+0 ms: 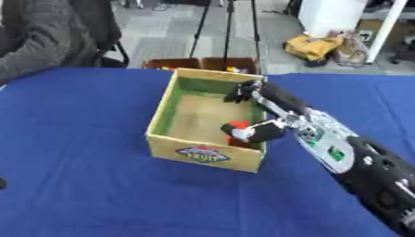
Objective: Pick up objects on the table and place them in the box.
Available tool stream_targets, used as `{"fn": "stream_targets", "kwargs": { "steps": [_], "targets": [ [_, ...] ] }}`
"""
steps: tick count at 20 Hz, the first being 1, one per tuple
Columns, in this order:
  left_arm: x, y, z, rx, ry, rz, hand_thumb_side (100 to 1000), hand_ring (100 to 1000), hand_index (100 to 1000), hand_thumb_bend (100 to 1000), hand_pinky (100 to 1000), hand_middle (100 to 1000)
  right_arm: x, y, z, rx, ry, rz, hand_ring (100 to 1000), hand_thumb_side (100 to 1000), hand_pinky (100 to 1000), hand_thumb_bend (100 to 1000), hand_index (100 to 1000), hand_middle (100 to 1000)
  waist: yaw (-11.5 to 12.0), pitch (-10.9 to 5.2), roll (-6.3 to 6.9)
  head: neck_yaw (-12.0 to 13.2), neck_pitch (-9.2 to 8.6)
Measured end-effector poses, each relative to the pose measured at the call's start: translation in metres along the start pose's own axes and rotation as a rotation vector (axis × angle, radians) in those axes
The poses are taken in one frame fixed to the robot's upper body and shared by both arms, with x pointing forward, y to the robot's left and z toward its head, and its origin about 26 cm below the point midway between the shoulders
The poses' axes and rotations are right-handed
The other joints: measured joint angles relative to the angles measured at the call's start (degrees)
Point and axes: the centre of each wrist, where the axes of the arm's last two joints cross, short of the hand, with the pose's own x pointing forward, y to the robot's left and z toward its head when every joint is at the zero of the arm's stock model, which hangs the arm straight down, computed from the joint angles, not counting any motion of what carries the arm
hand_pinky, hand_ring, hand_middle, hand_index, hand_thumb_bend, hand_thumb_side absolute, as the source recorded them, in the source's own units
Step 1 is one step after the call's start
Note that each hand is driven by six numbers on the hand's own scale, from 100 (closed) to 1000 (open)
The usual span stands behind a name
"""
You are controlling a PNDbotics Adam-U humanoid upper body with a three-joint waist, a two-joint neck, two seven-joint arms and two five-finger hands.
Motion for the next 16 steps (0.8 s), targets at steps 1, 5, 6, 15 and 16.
{"fn": "stream_targets", "kwargs": {
  "steps": [1,5,6,15,16],
  "targets": [
    [-0.001,0.000,0.001,0.002,0.002,0.001,993,491,724,268,636,498,0.003,-0.004,-0.001,-0.011,-0.013,-0.005,678,452,672,358,761,643,-0.62,-0.23,-0.04,0.07,-0.01],
    [-0.003,0.000,0.004,0.010,0.016,0.005,993,492,724,273,637,499,0.020,-0.013,-0.001,-0.051,-0.063,-0.036,684,438,677,315,760,635,-3.15,-1.15,-0.65,0.59,-0.24],
    [-0.004,0.000,0.006,0.014,0.025,0.004,994,491,723,274,636,499,0.024,-0.014,0.000,-0.063,-0.070,-0.051,685,440,679,296,759,631,-3.93,-1.48,-0.80,0.78,-0.35],
    [-0.011,0.008,0.030,0.074,0.102,-0.024,1000,516,722,264,636,498,0.057,-0.030,0.022,-0.148,-0.067,-0.313,707,429,710,169,759,614,-9.58,-3.58,-1.78,3.00,-0.92],
    [-0.012,0.009,0.032,0.087,0.106,-0.030,1000,517,722,263,636,498,0.059,-0.031,0.026,-0.156,-0.066,-0.338,709,425,714,153,759,613,-10.10,-3.68,-1.80,3.27,-0.96]
  ]
}}
